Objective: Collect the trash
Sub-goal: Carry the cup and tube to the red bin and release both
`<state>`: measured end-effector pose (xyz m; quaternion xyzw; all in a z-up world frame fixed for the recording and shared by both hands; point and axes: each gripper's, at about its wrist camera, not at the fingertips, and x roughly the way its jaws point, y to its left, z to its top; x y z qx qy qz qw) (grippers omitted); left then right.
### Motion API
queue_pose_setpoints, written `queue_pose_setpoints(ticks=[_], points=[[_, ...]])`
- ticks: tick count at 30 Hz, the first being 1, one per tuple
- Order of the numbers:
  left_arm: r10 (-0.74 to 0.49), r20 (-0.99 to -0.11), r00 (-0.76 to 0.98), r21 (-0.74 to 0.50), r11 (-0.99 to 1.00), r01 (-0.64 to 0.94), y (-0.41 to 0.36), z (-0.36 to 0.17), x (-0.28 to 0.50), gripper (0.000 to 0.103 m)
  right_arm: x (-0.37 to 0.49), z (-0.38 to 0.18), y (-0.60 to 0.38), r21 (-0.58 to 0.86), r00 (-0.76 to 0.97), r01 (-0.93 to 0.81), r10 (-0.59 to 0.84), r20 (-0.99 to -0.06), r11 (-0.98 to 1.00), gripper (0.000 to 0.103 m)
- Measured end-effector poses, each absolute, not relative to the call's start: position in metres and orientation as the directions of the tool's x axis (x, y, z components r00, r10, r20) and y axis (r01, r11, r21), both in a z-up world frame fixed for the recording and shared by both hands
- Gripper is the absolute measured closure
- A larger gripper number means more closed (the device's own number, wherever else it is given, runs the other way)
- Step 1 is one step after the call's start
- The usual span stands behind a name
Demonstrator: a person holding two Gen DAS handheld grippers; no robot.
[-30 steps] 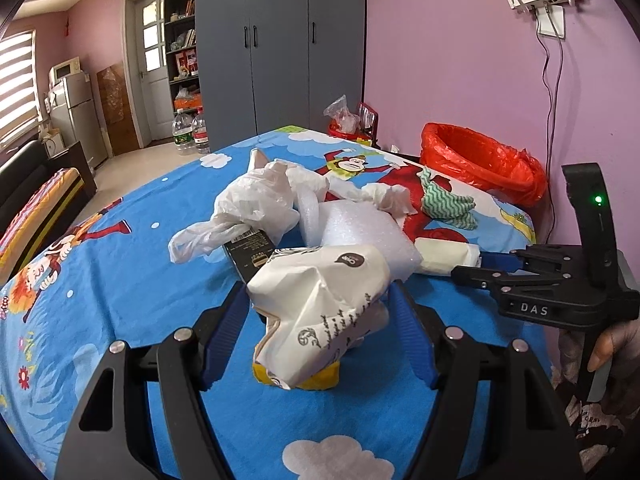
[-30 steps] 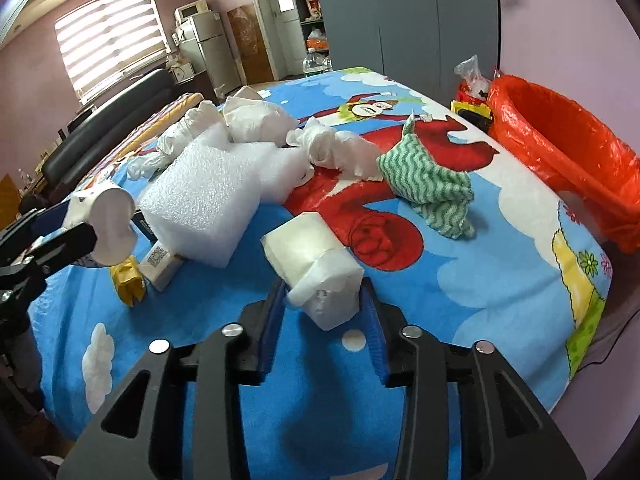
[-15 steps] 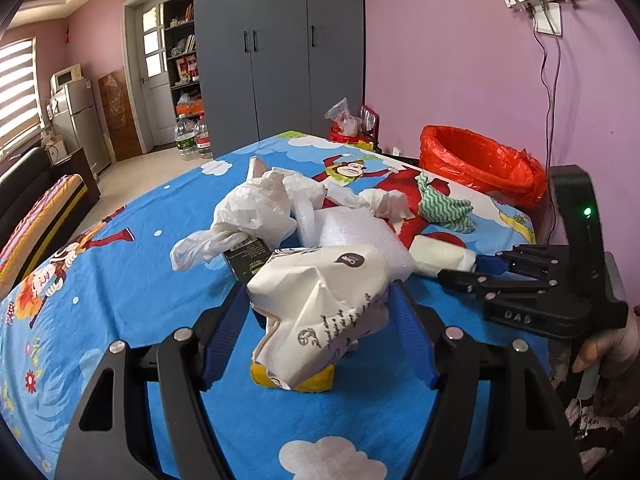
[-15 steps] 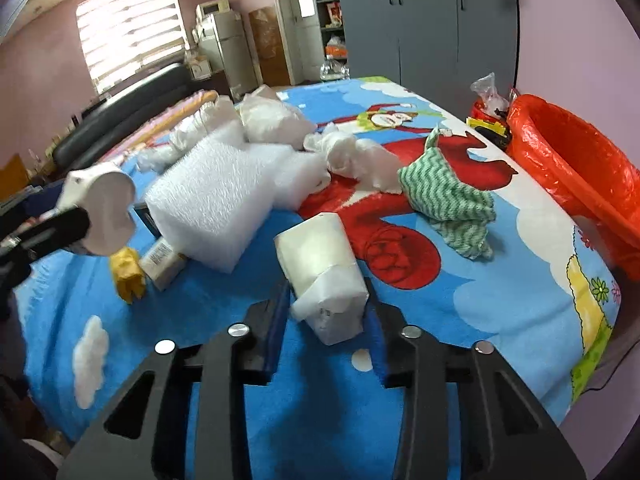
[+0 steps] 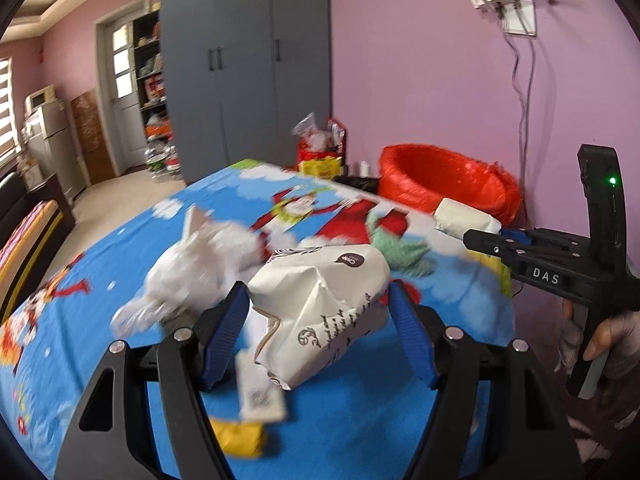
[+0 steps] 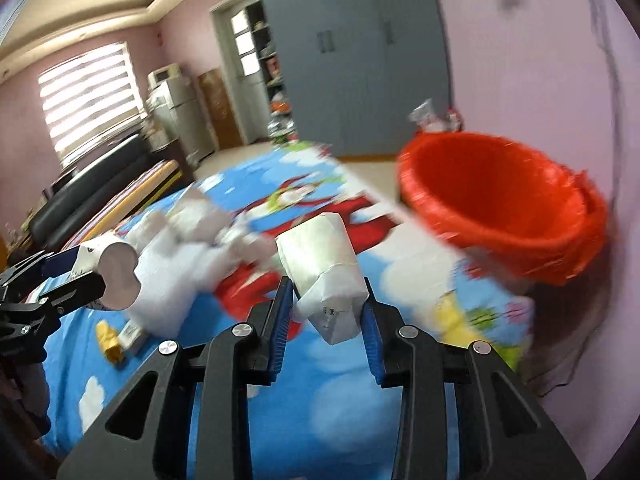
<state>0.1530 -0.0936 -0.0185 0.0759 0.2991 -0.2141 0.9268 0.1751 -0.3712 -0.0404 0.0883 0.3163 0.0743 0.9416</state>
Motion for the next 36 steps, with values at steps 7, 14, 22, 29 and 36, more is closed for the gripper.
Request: queue_pose_setpoints(ticks=[7,14,22,29,36], points=[[-0.455,-0.566,0.688,-0.021,0.842,0.54,-0.161,0.002,0.204,0.034,0.189,-0.03,-0.43,0.201,0.818,0.041,0.082,-0.57,0.979,0.069],[-0.535,-0.562,0.631,-0.02,0.771,0.636,-0.243,0.017,0.26,0.034,0.223,-0.027,-0.485,0.2,0.823,0.156,-0.015,-0.568,0.967,0.069],[-0.564,-0.585,0.582,-0.045,0.74,0.671,-0.316,0.014,0.326,0.034,0.257,-0.029,-0.528,0.189,0.817,0.231,-0.085,-0.571,0.954,0.068],[-0.56,-0.636,0.531,-0.072,0.728,0.682,-0.356,-0.011,0.37,0.032,0.285,-0.035,-0.558,0.191,0.811,0.26,-0.107,-0.575,0.947,0.067],[-0.571,-0.639,0.516,-0.136,0.743,0.655,-0.358,-0.012,0.396,0.02,0.288,-0.038,-0.555,0.121,0.813,0.244,-0.135,-0.566,0.962,0.036]])
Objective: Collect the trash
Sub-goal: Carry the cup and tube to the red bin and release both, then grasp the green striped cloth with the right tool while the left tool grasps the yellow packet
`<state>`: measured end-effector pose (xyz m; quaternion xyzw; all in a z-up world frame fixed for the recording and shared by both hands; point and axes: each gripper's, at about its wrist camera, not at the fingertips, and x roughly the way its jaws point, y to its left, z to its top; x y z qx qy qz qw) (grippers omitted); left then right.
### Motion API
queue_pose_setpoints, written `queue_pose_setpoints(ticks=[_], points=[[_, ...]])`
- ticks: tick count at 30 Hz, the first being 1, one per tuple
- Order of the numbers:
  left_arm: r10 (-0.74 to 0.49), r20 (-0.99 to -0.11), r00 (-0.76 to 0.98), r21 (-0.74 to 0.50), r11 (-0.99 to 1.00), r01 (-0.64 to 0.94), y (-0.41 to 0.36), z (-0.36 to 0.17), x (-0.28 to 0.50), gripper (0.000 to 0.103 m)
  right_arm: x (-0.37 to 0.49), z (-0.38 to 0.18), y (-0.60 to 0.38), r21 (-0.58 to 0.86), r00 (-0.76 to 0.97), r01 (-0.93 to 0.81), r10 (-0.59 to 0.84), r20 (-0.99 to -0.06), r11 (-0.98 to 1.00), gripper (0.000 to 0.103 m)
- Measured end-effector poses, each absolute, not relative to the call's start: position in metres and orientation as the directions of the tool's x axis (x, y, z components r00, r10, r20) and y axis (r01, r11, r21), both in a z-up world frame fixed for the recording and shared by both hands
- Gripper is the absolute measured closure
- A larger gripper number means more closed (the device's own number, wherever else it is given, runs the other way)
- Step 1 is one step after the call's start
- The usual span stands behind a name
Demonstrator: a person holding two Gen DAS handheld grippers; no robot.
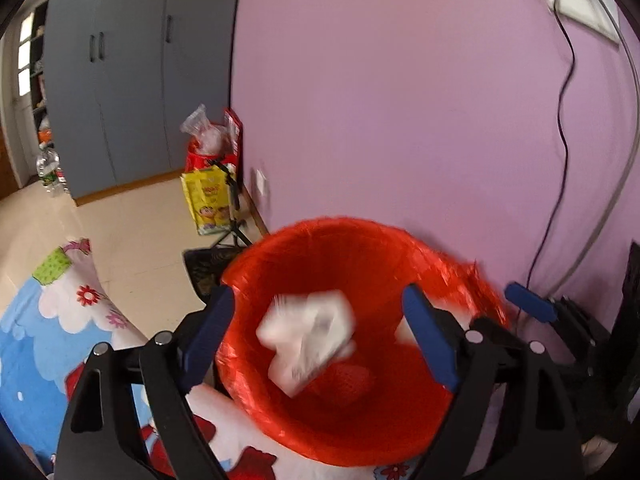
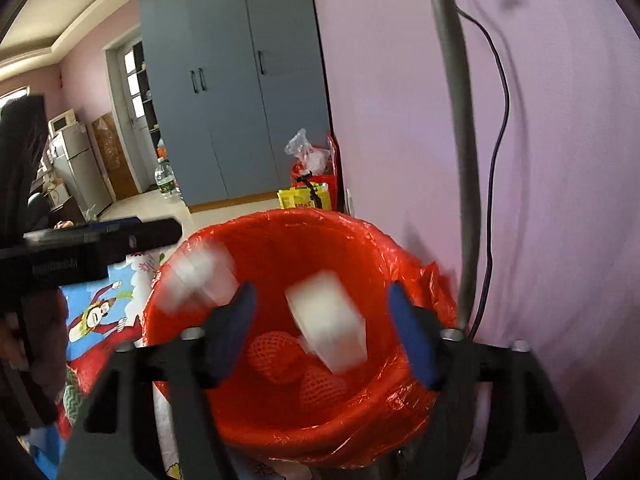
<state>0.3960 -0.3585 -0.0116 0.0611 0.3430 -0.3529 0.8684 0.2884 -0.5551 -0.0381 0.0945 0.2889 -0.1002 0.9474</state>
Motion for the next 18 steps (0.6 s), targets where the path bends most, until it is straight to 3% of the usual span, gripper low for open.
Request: queue_pose_setpoints(ticks=[8,18], points=[[-0.494,-0.57,0.656,-0.016,0.805,0.593,-0.292,0.03,0.368,0.007,0.252,-0.027,-0.524,0.11,0.834,0.181,-0.093,-0.543,0.977,0.036],[-0.37,-0.551,0.748,-0.012,0.9,0.436,-0.152,0.051,0.319,0.005,0.242,-0.033,-0.441,0.145,0.811,0.057,0.039,-0.584,0.988,0.036]])
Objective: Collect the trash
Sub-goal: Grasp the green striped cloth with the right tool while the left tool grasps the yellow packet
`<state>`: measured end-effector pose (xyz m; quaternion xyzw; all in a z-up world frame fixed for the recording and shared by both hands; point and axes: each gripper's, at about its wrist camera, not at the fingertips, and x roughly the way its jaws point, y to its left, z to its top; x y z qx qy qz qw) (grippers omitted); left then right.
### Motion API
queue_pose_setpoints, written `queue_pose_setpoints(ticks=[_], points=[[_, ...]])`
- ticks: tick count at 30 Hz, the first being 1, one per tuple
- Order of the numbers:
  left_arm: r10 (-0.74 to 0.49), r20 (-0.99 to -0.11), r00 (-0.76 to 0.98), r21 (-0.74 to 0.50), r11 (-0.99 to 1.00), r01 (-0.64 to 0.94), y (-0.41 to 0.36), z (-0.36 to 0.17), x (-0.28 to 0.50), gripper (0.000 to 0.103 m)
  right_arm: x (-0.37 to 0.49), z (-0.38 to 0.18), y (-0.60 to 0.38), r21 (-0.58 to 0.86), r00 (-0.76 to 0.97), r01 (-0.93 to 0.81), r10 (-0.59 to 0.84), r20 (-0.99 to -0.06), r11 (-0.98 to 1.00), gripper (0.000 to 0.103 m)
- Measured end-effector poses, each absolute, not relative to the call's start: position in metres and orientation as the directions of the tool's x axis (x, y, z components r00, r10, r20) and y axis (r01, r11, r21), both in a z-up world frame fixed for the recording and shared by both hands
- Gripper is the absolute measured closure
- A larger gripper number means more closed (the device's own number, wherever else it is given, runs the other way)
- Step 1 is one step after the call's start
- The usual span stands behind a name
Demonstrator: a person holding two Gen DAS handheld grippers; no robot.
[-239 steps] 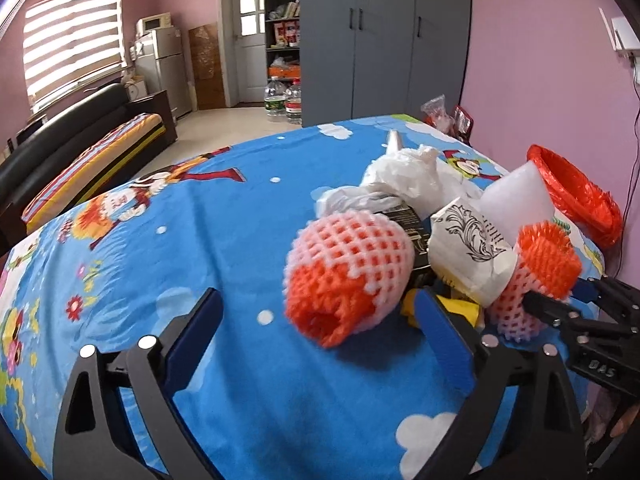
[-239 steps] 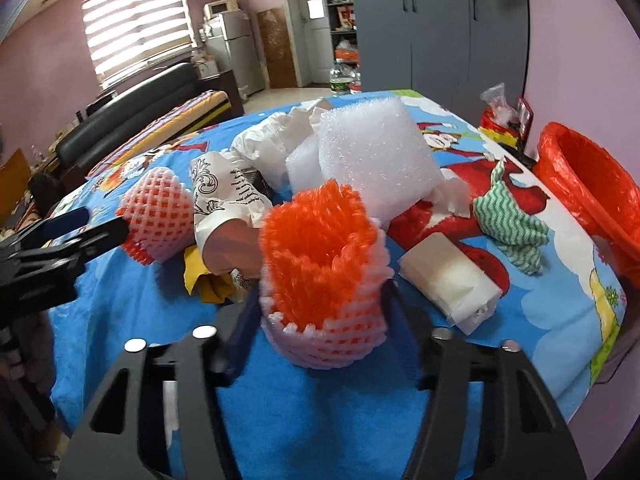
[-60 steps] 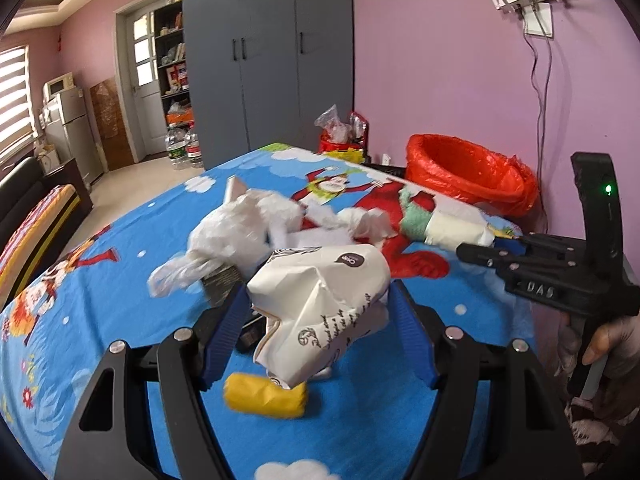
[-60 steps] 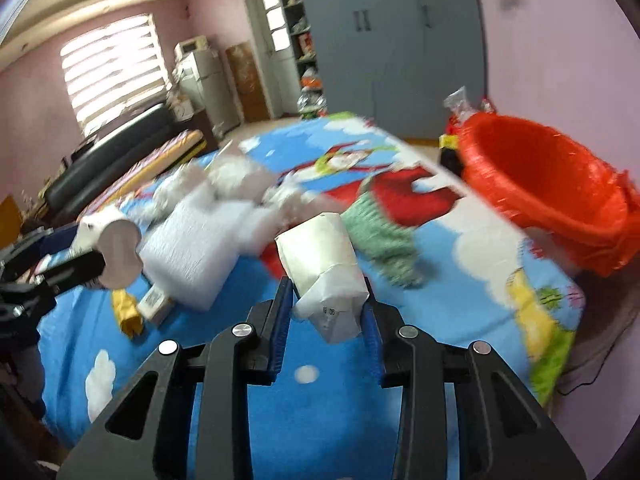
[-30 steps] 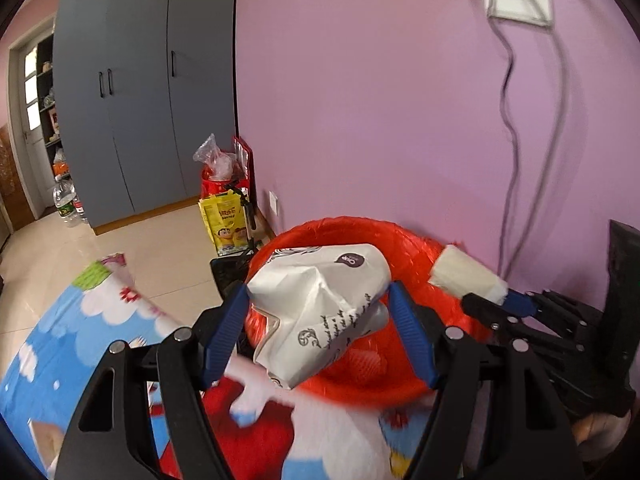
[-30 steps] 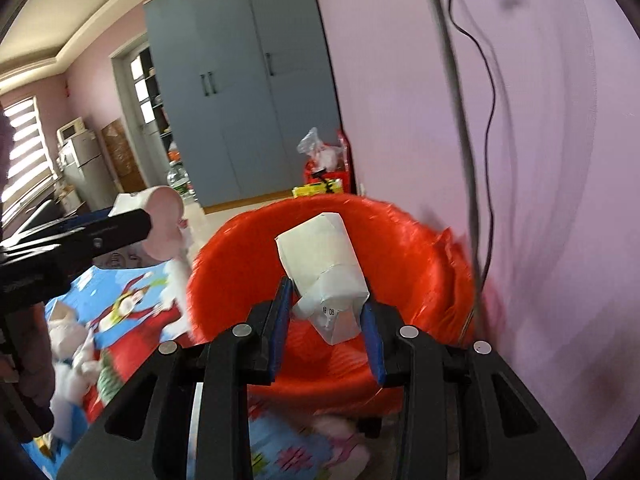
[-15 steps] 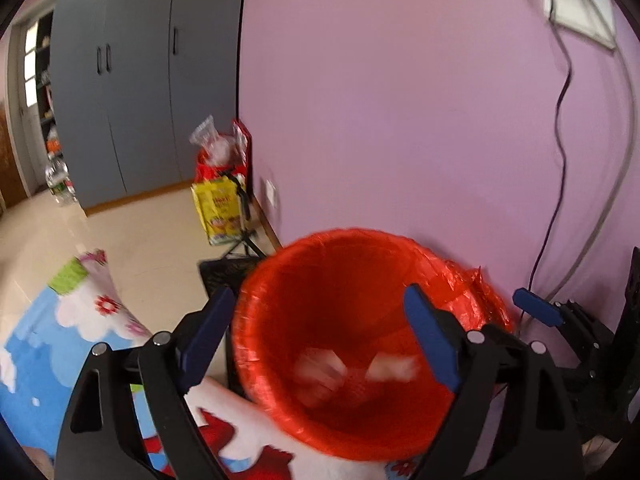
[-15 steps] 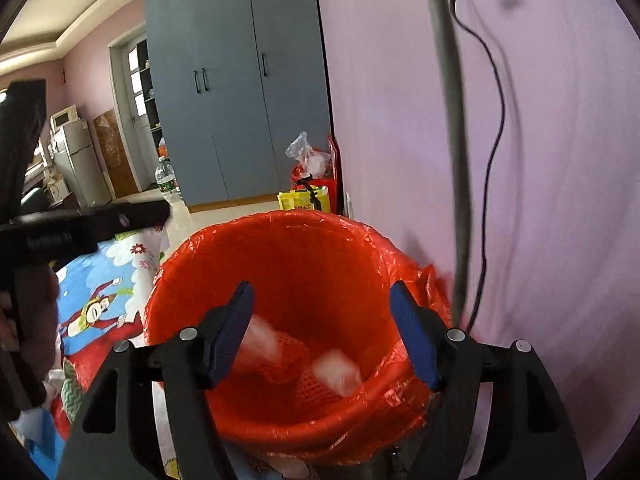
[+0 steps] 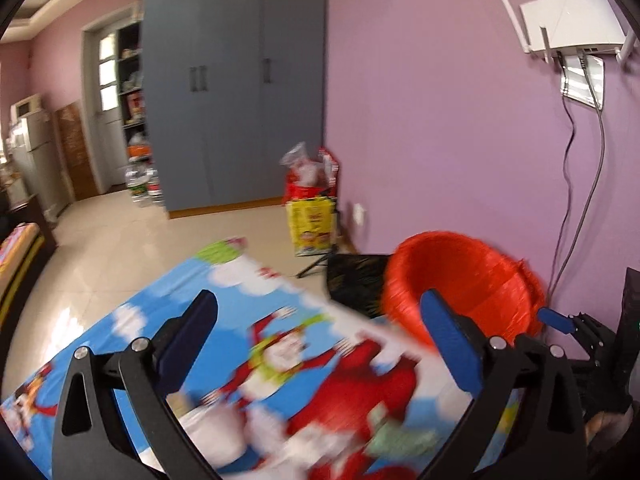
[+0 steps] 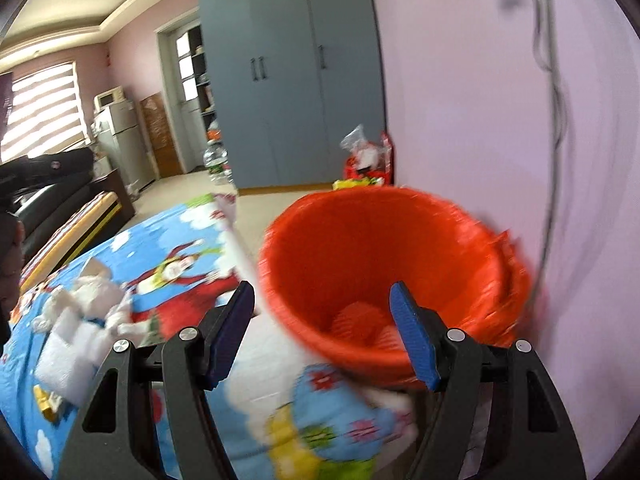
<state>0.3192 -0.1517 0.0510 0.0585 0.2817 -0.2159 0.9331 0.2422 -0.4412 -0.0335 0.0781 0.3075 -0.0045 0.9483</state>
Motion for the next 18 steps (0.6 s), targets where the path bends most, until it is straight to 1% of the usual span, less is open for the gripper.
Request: queue_pose_setpoints(ticks=[5,8,11,15,18], points=[[-0.283,-0.564,0.776,0.044,0.928,0.37,-0.088,0.042,0.276,0.005,0.241,-0.051,-0.404,0.167,0.773,0.013,0.097,-0.627,0.986,0.036],[-0.238,-0.583,0.777,0.034,0.948,0.316,-0.044,0.026,0.25,0.005,0.242,-0.064,-0.386,0.174,0.745,-0.011,0.124,-0.656,0.985,0.036],[-0.196,-0.624,0.756,0.012,0.965,0.26,-0.005,0.001,0.221,0.005,0.245,-0.075,-0.367,0.171,0.715,-0.042,0.149,-0.683,0.984,0.035],[-0.146,-0.659,0.738,0.013,0.979,0.206,0.03,-0.027,0.183,0.005,0.249,-0.084,-0.346,0.172,0.686,-0.078,0.178,-0.706,0.982,0.035],[-0.119,-0.678,0.726,0.028,0.982,0.188,0.038,-0.047,0.159,0.005,0.253,-0.091,-0.333,0.164,0.667,-0.098,0.187,-0.721,0.982,0.036]])
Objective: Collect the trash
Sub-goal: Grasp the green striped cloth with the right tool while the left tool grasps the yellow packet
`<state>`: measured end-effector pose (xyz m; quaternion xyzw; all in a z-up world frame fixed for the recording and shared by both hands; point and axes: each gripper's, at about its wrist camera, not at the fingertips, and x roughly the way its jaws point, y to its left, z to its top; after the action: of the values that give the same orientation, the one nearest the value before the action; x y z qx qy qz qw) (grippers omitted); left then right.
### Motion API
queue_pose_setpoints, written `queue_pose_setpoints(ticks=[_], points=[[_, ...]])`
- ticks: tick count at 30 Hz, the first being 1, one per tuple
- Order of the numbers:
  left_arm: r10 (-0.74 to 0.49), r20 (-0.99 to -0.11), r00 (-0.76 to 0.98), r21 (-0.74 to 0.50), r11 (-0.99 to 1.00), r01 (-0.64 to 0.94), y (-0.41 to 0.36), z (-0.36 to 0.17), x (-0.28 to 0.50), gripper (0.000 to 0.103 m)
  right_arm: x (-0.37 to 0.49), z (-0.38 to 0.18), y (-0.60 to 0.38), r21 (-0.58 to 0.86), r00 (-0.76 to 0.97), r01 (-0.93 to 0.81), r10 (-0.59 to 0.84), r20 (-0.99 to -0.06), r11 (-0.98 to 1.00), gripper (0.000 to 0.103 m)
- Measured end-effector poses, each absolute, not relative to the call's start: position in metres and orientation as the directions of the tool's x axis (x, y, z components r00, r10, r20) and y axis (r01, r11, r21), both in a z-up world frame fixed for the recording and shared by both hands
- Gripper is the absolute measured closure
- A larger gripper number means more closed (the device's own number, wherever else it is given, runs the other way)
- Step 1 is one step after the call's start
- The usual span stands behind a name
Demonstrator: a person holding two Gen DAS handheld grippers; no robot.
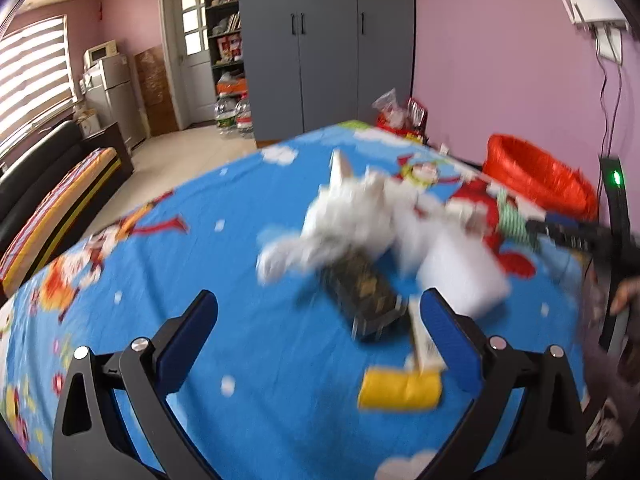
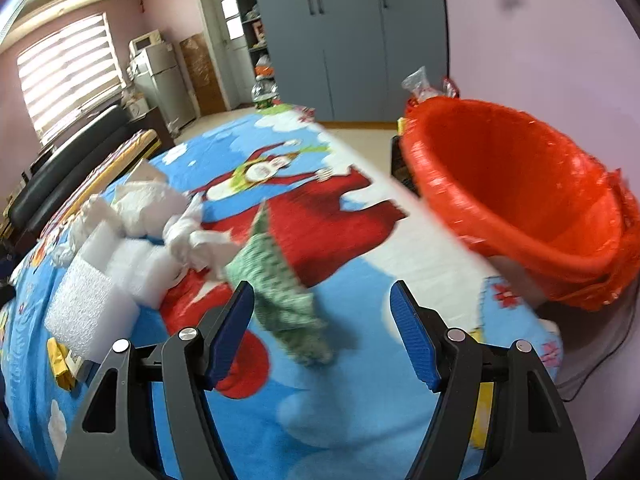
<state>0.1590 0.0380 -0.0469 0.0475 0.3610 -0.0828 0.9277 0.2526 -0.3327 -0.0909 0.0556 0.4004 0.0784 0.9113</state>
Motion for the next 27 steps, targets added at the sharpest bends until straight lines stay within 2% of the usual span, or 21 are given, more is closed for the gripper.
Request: queue_pose_setpoints(ticks=[9,11,15,16,27], points=[[-0.144,-0.745,0.652,-0.042,0.984,0.17,0.026,-0.096,0.13,0.005,0.258,-0.098,-0.31,0.152,0.635,-0.143,0.208,-0.744,0.978,0.036],[-0.157,-0.74,0.654,-0.043,0.981,0.188,0.02,-0.097,0.128,0.005,0.257,-0.097,-0.304,0.148,0.634,-0.167,0.221,-0.741,0.975,0.042],[-0.164,-0.738,0.655,-0.033,0.978,0.207,0.01,-0.099,0.127,0.005,0.243,-0.094,-0.293,0.149,0.644,-0.196,0.241,-0.726,0.969,0.074],[-0.165,-0.739,0.654,-0.036,0.978,0.206,0.009,-0.1,0.128,0.005,0.235,-0.093,-0.29,0.152,0.645,-0.208,0.252,-0.721,0.966,0.077],[-0.15,-0.768,0.622,-0.038,0.981,0.19,0.007,-0.108,0.14,0.006,0.185,-0.082,-0.272,0.174,0.647,-0.248,0.296,-0.703,0.953,0.08]])
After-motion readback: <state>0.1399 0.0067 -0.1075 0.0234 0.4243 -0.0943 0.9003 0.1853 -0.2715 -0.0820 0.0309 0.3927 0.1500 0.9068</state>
